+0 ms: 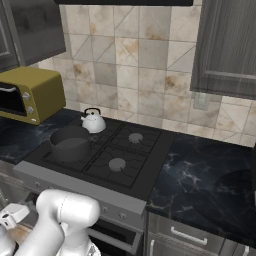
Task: Pick the kettle from the cabinet and place it on a stove burner. Then pick the pot from the counter and place it on another stove burner. Finally, turn both burners on.
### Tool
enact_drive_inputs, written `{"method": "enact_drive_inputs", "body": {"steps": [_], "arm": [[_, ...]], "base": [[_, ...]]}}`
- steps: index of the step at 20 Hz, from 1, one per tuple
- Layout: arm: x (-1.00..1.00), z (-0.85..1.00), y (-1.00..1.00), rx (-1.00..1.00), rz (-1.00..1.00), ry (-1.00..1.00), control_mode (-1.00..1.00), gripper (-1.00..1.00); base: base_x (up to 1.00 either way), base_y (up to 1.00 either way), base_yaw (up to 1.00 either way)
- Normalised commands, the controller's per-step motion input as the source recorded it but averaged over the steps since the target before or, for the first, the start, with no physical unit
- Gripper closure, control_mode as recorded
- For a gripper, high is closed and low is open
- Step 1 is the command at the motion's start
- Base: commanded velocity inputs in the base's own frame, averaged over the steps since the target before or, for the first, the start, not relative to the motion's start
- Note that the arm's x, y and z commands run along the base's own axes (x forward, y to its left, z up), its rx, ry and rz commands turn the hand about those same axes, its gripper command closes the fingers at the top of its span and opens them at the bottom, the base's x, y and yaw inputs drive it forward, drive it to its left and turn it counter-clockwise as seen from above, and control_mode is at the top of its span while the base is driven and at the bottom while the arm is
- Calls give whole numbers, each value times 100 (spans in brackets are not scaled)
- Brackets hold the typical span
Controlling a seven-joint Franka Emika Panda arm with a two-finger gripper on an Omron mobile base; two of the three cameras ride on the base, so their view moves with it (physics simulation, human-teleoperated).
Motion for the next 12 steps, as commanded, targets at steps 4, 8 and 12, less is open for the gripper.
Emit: {"method": "enact_drive_inputs", "body": {"steps": [4,8,12], "arm": [[2,0,1,17,5,-16,-100,-100],[13,0,0,13,0,-14,-100,-100],[15,0,3,10,0,-10,-100,-100]], "base": [[0,0,0],[0,0,0],[0,0,0]]}}
